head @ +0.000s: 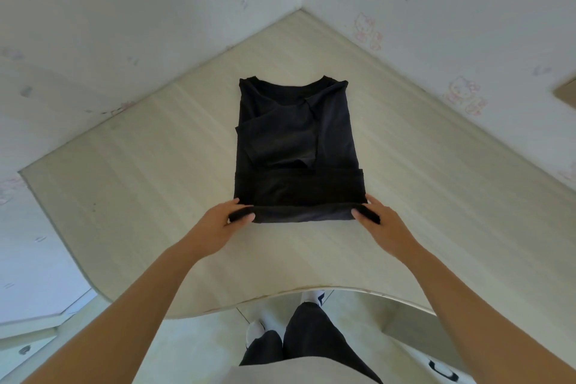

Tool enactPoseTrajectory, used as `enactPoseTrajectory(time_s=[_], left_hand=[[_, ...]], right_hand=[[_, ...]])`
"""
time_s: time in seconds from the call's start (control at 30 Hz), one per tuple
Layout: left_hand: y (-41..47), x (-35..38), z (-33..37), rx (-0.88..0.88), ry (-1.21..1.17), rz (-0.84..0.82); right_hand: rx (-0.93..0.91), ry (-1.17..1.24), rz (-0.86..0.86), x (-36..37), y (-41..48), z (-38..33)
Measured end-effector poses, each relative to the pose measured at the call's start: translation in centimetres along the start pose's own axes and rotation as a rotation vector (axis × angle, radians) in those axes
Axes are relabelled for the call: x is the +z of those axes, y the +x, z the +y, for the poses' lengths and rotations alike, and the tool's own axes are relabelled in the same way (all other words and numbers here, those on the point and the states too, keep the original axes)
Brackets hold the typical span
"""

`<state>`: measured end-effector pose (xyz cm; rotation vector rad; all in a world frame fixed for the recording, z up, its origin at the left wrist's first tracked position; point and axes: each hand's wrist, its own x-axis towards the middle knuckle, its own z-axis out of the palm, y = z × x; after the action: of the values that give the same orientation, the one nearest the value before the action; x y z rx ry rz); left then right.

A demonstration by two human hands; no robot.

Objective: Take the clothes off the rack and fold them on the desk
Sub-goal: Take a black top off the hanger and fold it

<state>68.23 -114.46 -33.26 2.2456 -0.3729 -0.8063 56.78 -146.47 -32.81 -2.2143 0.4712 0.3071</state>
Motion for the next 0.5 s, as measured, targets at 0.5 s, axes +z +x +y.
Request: enactPoseTrajectory(time_s=[0.5], left_hand=[[6.0, -4.9, 2.5, -0.222, -0.483, 0.264]], right_hand=[[0.127, 0.519, 0.046, -4.8, 8.3, -6.2]])
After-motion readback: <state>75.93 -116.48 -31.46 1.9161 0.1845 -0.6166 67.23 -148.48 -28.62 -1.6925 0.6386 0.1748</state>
